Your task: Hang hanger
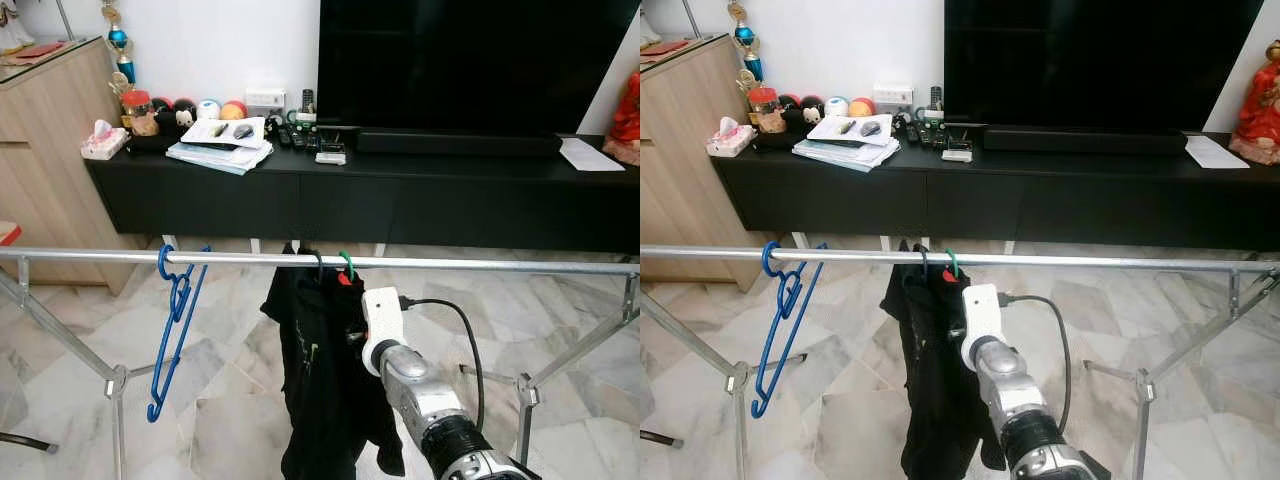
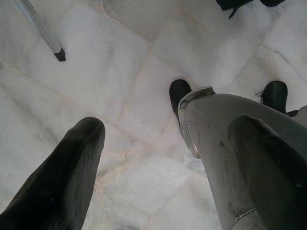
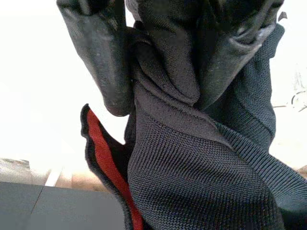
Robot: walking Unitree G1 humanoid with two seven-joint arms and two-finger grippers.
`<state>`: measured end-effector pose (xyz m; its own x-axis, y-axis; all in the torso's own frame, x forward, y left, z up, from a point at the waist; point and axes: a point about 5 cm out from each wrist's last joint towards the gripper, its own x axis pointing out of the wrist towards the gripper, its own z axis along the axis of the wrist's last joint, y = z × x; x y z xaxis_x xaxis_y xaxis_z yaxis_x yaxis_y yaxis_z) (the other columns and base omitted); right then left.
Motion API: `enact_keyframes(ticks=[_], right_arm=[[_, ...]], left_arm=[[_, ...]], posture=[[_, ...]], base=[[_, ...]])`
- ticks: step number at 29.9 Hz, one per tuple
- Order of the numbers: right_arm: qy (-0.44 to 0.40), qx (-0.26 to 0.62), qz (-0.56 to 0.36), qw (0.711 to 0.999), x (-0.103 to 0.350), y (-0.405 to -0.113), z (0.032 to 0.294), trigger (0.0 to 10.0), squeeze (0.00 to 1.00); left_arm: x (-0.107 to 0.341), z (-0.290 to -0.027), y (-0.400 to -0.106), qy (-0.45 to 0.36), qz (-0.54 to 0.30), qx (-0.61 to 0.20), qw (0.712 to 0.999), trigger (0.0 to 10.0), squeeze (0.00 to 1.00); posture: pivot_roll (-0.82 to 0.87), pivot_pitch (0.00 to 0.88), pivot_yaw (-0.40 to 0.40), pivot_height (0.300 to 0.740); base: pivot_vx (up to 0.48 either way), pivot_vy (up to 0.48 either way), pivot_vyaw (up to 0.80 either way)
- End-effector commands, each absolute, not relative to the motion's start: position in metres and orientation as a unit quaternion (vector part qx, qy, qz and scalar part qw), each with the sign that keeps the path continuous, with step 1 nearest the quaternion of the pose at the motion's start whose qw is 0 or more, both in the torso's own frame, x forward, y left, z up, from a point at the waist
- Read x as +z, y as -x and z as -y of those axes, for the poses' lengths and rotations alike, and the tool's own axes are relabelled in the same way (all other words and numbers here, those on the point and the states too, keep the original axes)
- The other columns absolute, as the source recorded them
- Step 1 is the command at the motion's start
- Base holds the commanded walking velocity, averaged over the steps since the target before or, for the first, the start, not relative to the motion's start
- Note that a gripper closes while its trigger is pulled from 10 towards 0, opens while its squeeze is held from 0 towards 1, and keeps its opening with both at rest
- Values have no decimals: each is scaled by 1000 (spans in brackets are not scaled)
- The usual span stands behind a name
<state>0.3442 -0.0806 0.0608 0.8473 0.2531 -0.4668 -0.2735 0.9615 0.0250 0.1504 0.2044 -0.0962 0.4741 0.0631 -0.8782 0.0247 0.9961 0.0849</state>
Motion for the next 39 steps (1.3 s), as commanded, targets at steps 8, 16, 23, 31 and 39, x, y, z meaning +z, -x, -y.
enact_keyframes(ticks=[8, 16, 23, 31, 39], right_arm=[[12, 126, -232, 964, 63, -347, 81, 0, 0], [6, 117, -223, 968, 66, -350, 84, 0, 0], [-7, 101, -199, 975, 73, -354, 89, 0, 0], [-24, 78, -112, 990, 98, -365, 100, 0, 0], [-27, 73, -65, 995, 109, -363, 113, 0, 0]], left_arm=[[-98, -205, -146, -45, -518, 9, 854, 10000, 0], [-98, -205, -146, -46, -517, 9, 855, 10000, 0], [-96, -204, -151, -45, -513, 10, 857, 10000, 0], [-92, -204, -161, -50, -504, 11, 862, 10000, 0], [-84, -208, -179, -61, -490, 8, 869, 10000, 0]], posture=[[-39, 0, 8, 740], [-41, 0, 10, 740], [-47, 0, 8, 740], [-41, 0, 14, 740], [-50, 0, 33, 740]], base=[[0, 0, 0], [0, 0, 0], [0, 0, 0], [0, 0, 0], [0, 0, 0]])
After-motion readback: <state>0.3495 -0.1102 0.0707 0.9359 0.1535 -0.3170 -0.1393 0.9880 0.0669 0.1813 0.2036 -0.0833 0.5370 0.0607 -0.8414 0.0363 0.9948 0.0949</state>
